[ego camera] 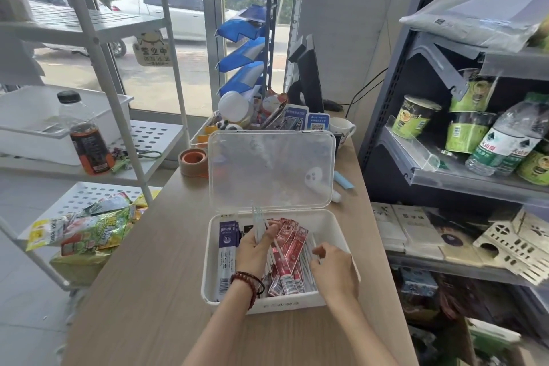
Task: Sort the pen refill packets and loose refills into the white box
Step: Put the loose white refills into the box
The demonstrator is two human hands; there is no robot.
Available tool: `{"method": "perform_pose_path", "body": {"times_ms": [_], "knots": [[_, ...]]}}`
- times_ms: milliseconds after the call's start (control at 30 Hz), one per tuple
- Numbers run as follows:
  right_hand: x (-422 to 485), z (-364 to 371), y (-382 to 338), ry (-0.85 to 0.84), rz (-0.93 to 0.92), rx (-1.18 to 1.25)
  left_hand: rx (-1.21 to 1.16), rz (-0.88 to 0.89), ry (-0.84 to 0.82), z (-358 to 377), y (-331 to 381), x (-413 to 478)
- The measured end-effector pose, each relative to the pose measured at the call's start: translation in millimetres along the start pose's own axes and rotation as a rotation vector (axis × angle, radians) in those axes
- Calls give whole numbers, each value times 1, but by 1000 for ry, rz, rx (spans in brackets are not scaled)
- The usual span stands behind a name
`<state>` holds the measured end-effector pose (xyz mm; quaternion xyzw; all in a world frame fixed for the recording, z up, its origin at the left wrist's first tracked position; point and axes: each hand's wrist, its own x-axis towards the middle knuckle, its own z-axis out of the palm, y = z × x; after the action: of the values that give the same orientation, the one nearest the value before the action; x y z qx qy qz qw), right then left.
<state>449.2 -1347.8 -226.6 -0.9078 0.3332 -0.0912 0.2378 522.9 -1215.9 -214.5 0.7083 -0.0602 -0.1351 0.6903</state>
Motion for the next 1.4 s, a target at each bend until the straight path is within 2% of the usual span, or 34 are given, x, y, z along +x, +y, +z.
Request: {"method": "perform_pose_path", "body": {"times_ms": [167, 300, 400, 533, 633, 867, 967, 1033, 1233, 1400], "knots": [[4, 6, 1, -59, 60, -80, 7, -10, 17, -1, -5, 1], [2, 5, -1, -50, 31, -94, 33, 4, 5, -1, -3, 1], [1, -1, -1, -17, -62, 102, 37, 22, -16, -1, -1, 0], [-4, -17, -6, -100, -186, 458, -15, 60, -76, 1, 3, -2], [-5, -22, -17, -132, -240, 528, -1, 77, -111, 2, 0, -1], [0, -20, -22, -115, -286, 467, -18, 91, -51, 2, -2, -4], [3, -18, -4, -119, -206, 379, -77, 15, -8, 2, -3, -2], [4, -15, 7, -115, -151, 309, -107, -34, -36, 1, -4, -1], [6, 2, 9, -100, -44, 79, 5, -33, -58, 1, -4, 0], [9, 8, 11, -84, 4, 31, 166, -14, -65, 1, -10, 5]]}}
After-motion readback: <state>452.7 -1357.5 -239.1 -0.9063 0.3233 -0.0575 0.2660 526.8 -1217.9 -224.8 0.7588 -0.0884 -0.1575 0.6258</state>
